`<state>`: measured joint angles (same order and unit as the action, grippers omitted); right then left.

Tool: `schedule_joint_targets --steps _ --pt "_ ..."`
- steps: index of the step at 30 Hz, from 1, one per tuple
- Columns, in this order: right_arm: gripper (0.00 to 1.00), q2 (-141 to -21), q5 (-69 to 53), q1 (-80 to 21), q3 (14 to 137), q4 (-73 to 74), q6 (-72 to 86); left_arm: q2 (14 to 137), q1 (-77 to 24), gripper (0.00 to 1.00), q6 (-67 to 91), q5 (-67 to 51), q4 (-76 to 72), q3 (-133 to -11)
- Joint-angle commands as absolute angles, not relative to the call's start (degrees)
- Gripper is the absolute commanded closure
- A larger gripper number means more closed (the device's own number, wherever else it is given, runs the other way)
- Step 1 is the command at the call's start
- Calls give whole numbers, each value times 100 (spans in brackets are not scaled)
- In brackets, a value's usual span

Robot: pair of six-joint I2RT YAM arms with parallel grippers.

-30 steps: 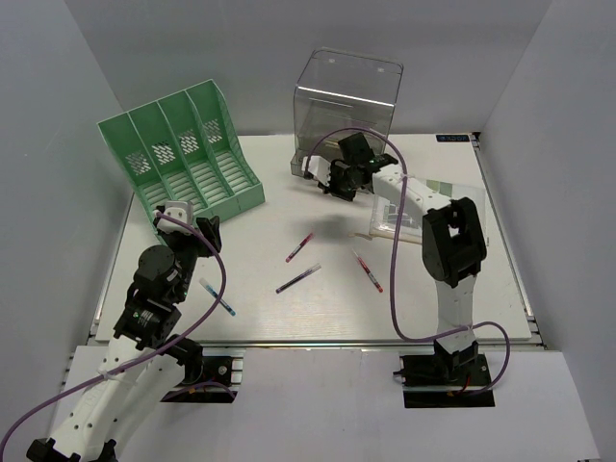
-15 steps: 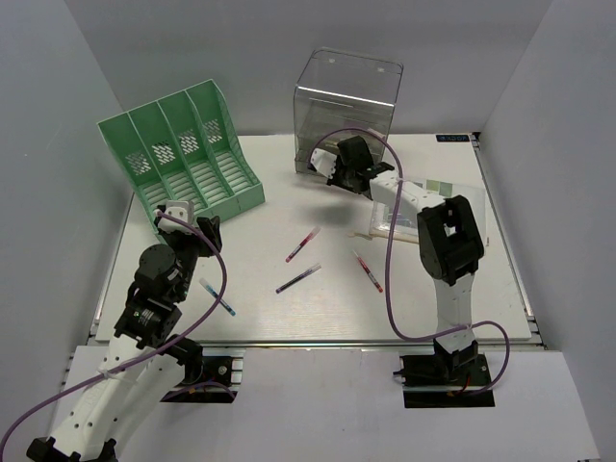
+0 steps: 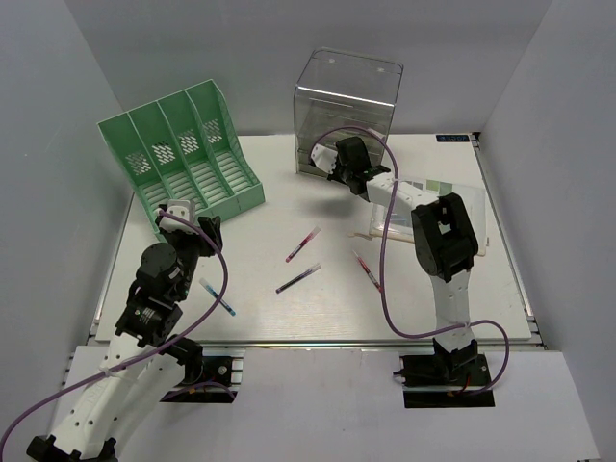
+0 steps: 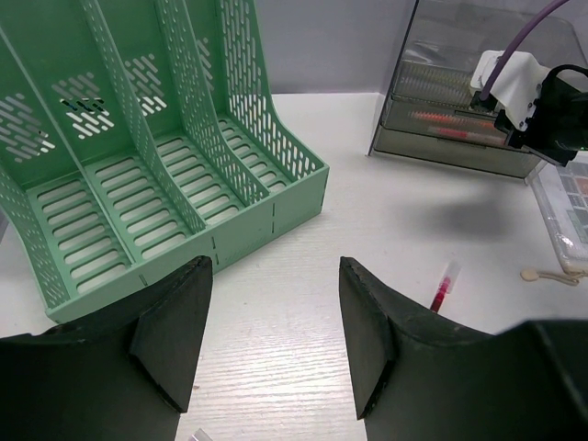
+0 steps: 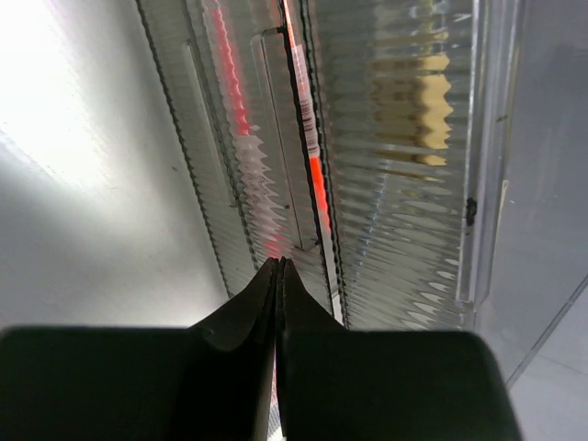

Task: Organize the desk

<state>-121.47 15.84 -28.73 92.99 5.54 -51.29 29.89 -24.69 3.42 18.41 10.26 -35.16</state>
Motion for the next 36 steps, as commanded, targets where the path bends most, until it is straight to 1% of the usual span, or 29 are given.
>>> schedule_joint_targets --steps 1,10,12,14,15,16,17,18,19,20,21,22,23,24,25,26,27,28,29,30,31,32,33,35,36 --pt "100 -12173 1802 -2847 9527 79 -5230 3015 -2461 33 290 1802 958 -3463" --pt "100 -11936 1820 -2848 9255 -176 -5309 3015 -2461 33 290 1793 949 -3454" --pt "100 -11779 1662 -2856 9220 173 -5195 3015 -2461 33 272 1784 941 -3437" --pt "98 -11524 515 -2856 9202 831 -4993 3015 -2461 33 255 1662 905 -3428" --pt "95 -11166 75 -2830 9141 1627 -4792 2971 -2461 34 246 1565 879 -3410" --pt "89 -10910 -1191 -2839 9054 1965 -4668 2927 -2461 37 203 1251 792 -3375" --pt "87 -10307 -1656 -2804 8861 2073 -4441 2909 -2461 42 185 1031 721 -3340" --pt "84 -9970 -1974 -2769 8294 1839 -3812 2883 -2461 55 176 828 642 -3262" --pt "70 -9619 -2456 -2751 7984 1663 -3501 2874 -2461 62 176 626 511 -3226" --pt "62 -8954 -2618 -2734 7667 1444 -3159 2944 -2461 68 202 224 440 -3199" --pt "48 -8686 -2689 -2638 7368 963 -2799 3005 -2461 78 237 28 379 -3156" --pt "12 -8162 -2646 -2602 6817 767 -2125 3302 -2513 85 368 -478 274 -3173" --pt "11 -7921 -2593 -2558 6568 591 -1814 3496 -2514 90 508 -762 212 -3216" --pt "11 -7710 -2584 -2401 6348 484 -1576 3698 -2461 93 649 -1121 141 -3269" --pt "11 -7508 -2688 -2339 5937 283 -1251 4135 -2461 96 946 -1430 -234 -3357" --pt "11 -7210 -2776 -2173 5793 255 -1126 4357 -2461 95 1184 -1694 -420 -3410" --pt "14 -7129 -2908 -2119 5714 272 -1003 4612 -2461 91 1439 -1966 -613 -3462" --pt "31 -7067 -3205 -1892 5652 394 -871 4867 -2513 73 1946 -2030 -989 -3585" --pt "45 -6988 -3373 -1803 5538 465 -548 5417 -2514 63 2230 -2135 -1176 -3664" --pt "70 -6961 -3740 -1628 5476 483 -354 5745 -2514 56 2520 -2292 -1491 -3752" --pt "79 -6926 -3962 -1435 5380 362 -186 6070 -2514 40 3123 -2303 -1625 -3953" --pt "88 -6856 -4199 -1320 5109 186 277 6674 -2514 35 3407 -2294 -1756 -4042" --pt "98 -6795 -4697 -1205 4950 63 490 6958 -2514 34 3680 -2172 -2245 -4095" --pt "99 -6602 -5122 -792 4643 -533 973 7468 -2514 31 4567 -1935 -2845 -4131" --pt "98 -6540 -5594 -634 4528 -754 1045 7984 -2514 31 4840 -1646 -3405 -4148"
